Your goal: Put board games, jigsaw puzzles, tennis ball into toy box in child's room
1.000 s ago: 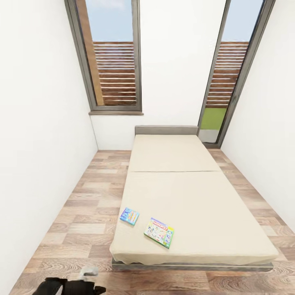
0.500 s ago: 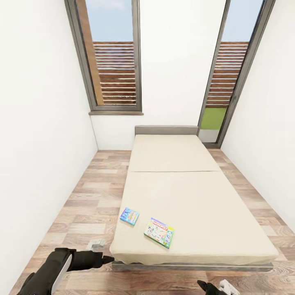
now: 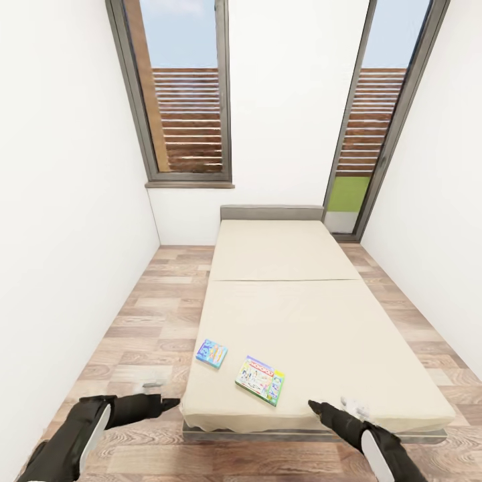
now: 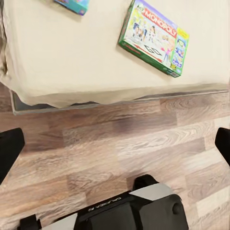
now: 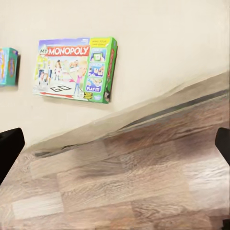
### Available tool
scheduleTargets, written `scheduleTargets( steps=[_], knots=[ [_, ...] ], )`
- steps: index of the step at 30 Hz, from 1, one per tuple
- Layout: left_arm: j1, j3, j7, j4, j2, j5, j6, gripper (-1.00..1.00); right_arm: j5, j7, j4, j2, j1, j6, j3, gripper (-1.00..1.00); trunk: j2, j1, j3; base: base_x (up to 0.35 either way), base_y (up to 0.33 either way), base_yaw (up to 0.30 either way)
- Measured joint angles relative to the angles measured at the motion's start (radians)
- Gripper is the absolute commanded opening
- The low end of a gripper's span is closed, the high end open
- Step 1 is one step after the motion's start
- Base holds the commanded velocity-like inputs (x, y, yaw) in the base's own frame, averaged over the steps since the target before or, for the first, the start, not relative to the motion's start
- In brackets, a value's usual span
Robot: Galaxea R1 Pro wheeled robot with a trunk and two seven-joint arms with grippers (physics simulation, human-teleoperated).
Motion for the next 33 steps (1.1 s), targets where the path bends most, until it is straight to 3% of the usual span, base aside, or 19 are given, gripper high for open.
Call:
scheduleTargets(
  steps=[4,7,10,17,33],
  knots=[
    [-0.005,0.016,0.044,-0.041,0.000,-0.001,0.034,1.00,-0.003,-0.204,-0.172,0.022,0.000,0.116,0.042,1.00,0.000,0.000,0.000,0.000,0.000,0.000],
    [-0.010,0.021,0.109,-0.071,0.000,0.000,0.057,1.00,0.003,-0.400,-0.267,0.058,0.000,0.169,0.066,1.00,0.000,0.000,0.000,0.000,0.000,0.000],
    [-0.012,0.024,0.151,-0.096,-0.001,0.001,0.064,1.00,0.001,-0.489,-0.297,0.075,0.000,0.187,0.084,1.00,0.000,0.000,0.000,0.000,0.000,0.000],
    [-0.014,0.025,0.183,-0.118,-0.002,0.001,0.068,1.00,-0.004,-0.544,-0.317,0.086,0.000,0.196,0.101,1.00,0.000,0.000,0.000,0.011,0.000,0.000],
    [-0.014,0.024,0.242,-0.122,-0.004,0.000,0.067,1.00,0.003,-0.554,-0.317,0.096,-0.001,0.192,0.105,1.00,0.000,0.000,-0.010,0.084,0.000,0.000]
  ],
)
